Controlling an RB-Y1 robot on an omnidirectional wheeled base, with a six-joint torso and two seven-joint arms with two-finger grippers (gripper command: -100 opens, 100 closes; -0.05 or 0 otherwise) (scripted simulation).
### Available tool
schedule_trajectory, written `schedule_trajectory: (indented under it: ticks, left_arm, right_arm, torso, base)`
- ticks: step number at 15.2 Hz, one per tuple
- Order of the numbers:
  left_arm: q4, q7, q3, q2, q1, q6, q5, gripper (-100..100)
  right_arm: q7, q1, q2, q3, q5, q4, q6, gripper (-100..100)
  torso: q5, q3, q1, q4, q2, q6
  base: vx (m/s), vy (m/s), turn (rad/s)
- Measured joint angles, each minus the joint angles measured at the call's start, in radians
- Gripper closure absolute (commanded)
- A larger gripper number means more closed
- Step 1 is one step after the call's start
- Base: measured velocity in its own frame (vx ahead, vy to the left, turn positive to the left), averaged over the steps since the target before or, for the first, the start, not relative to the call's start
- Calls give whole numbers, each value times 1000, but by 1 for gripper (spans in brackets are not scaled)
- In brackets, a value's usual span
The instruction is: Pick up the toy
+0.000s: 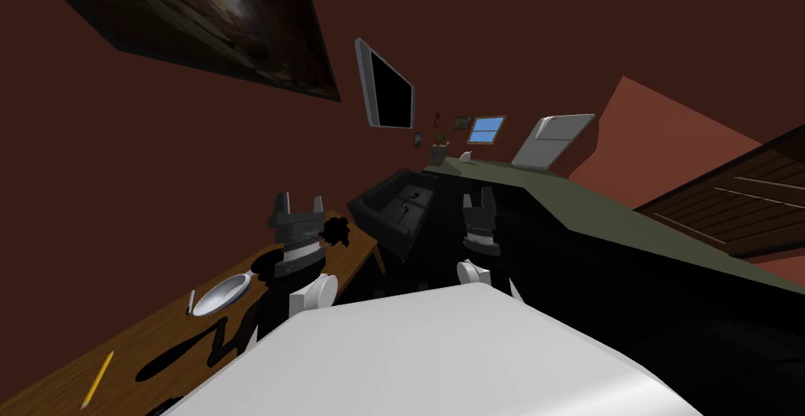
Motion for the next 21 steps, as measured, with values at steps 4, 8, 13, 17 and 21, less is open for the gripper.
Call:
schedule_trajectory:
  ticks: [4, 8, 13, 17, 21]
  left_arm:
    - [42, 2, -2, 60, -7, 2, -4, -100]
    - [123, 2, -13, 134, -17, 6, -17, -100]
    - [248, 4, -26, 230, -43, 25, -35, -100]
    - [315, 14, -30, 298, -43, 35, -43, -100]
    - [372, 13, -39, 328, -49, 36, -52, -100]
  right_arm:
    - [0, 0, 0, 0, 0, 0, 0, 0]
    - [0, 0, 0, 0, 0, 0, 0, 0]
    - [0, 0, 0, 0, 0, 0, 0, 0]
    - [0, 0, 0, 0, 0, 0, 0, 0]
    - [0, 0, 0, 0, 0, 0, 0, 0]
  torso:
    - [1, 1, 2, 0, 1, 0]
    - [1, 2, 5, 1, 3, 0]
    - [1, 2, 5, 1, 4, 0]
    - [1, 2, 5, 1, 3, 0]
    - [1, 1, 3, 0, 1, 0]
  base:
    - [-25, 28, -88]
    - [-47, 53, -137]
    - [-57, 56, -151]
    - [-45, 44, -115]
    - [-24, 26, -82]
